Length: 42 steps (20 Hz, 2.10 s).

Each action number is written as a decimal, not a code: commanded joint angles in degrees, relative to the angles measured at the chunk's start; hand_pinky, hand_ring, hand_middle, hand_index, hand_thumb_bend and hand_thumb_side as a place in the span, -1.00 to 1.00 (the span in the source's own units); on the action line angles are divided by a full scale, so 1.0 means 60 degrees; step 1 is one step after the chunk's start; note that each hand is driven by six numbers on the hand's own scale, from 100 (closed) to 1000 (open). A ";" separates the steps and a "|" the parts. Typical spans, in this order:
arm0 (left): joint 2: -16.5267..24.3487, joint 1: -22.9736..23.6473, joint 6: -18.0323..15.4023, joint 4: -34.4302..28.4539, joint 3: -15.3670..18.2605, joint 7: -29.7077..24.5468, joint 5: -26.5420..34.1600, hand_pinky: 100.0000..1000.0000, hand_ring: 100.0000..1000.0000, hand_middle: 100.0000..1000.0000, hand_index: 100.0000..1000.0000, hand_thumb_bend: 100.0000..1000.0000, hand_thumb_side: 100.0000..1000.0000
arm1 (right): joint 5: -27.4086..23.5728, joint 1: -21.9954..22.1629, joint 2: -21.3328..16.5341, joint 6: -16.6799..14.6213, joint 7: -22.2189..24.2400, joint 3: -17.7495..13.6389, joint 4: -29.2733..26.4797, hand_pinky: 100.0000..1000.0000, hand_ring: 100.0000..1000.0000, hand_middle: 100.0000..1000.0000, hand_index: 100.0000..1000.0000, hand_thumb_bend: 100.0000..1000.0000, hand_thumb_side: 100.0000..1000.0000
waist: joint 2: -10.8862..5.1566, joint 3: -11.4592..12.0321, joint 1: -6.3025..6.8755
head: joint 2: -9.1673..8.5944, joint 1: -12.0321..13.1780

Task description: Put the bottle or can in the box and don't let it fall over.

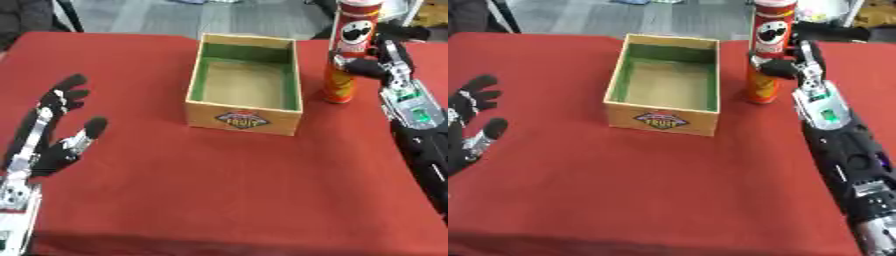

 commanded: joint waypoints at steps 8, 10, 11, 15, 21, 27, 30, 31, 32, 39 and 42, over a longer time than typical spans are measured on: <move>0.0104 -0.0119 0.0019 -0.0129 0.0021 -0.0020 0.0042 0.70 0.72 0.77 0.94 0.15 0.50 | -0.0813 -0.0082 -0.0271 -0.0080 -0.2130 -0.0064 -0.0341 0.38 0.16 -0.56 -0.47 -1.00 -1.00 | 0.0032 -0.0013 0.0065 | -0.0094 -0.0032; 0.0107 -0.0114 0.0023 -0.0127 0.0029 -0.0016 0.0043 0.70 0.72 0.77 0.94 0.15 0.50 | -0.0766 -0.0048 -0.0319 -0.0024 -0.2274 -0.0049 -0.0480 0.38 0.14 -0.58 -0.50 -1.00 -0.30 | 0.0023 -0.0027 0.0055 | -0.0105 -0.0015; 0.0109 -0.0112 0.0025 -0.0127 0.0032 -0.0013 0.0045 0.70 0.72 0.77 0.94 0.15 0.50 | -0.0834 -0.0017 -0.0326 -0.0044 -0.2338 -0.0065 -0.0613 0.38 0.14 -0.58 -0.50 -1.00 -0.30 | 0.0020 -0.0032 0.0051 | -0.0107 -0.0009; 0.0111 -0.0102 0.0028 -0.0117 0.0014 -0.0022 0.0054 0.70 0.72 0.77 0.94 0.14 0.51 | -0.0949 -0.0095 -0.0388 -0.0115 -0.2368 0.0093 -0.0941 0.43 0.18 -0.61 -0.52 -1.00 -0.26 | -0.0018 0.0002 0.0029 | -0.0105 -0.0034; 0.0113 -0.0097 0.0031 -0.0087 0.0006 -0.0037 0.0081 0.70 0.72 0.77 0.94 0.14 0.51 | -0.1336 -0.0833 -0.0483 -0.0387 -0.1536 0.1284 -0.2328 0.45 0.18 -0.63 -0.54 -1.00 -0.25 | -0.0028 0.0040 0.0006 | -0.0165 -0.0050; 0.0115 -0.0092 0.0034 -0.0082 0.0015 -0.0026 0.0080 0.70 0.72 0.77 0.94 0.14 0.51 | -0.1424 -0.0781 -0.0601 0.0175 -0.0573 0.1049 -0.3030 0.45 0.18 -0.63 -0.54 -1.00 -0.25 | -0.0027 0.0026 0.0008 | -0.0169 -0.0034; 0.0085 -0.0167 -0.0009 -0.0077 -0.0122 -0.0127 0.0109 0.70 0.72 0.77 0.94 0.14 0.51 | -0.1180 -0.1184 -0.0205 0.0201 -0.0136 0.1374 -0.3226 0.50 0.23 -0.56 -0.45 -1.00 -0.29 | -0.0015 0.0419 -0.0079 | -0.0273 -0.0345; 0.0083 -0.0189 -0.0018 -0.0075 -0.0142 -0.0153 0.0118 0.70 0.72 0.77 0.94 0.14 0.51 | -0.1048 -0.1405 0.0016 0.0299 0.0014 0.1591 -0.3093 0.51 0.24 -0.56 -0.44 -1.00 -0.29 | 0.0003 0.0517 -0.0092 | -0.0296 -0.0396; 0.0089 -0.0198 -0.0018 -0.0074 -0.0132 -0.0158 0.0115 0.70 0.72 0.77 0.94 0.14 0.51 | -0.0917 -0.1590 0.0223 0.0363 0.0156 0.1809 -0.2912 0.52 0.27 -0.52 -0.39 -1.00 -0.30 | 0.0020 0.0543 -0.0099 | -0.0323 -0.0412; 0.0076 -0.0188 -0.0004 -0.0072 -0.0095 -0.0140 0.0123 0.70 0.72 0.77 0.94 0.14 0.51 | 0.0110 -0.1832 0.0676 -0.0412 0.1204 0.3171 -0.1830 0.63 0.48 -0.18 0.02 -1.00 -0.64 | 0.0023 0.0498 -0.0108 | -0.0387 -0.0376; 0.0085 -0.0171 0.0006 -0.0071 -0.0076 -0.0123 0.0118 0.70 0.72 0.77 0.94 0.14 0.51 | 0.0631 -0.1724 0.0610 -0.0934 0.1728 0.3236 -0.1490 0.69 0.59 0.28 0.59 -1.00 -0.40 | -0.0001 0.0447 -0.0117 | -0.0385 -0.0364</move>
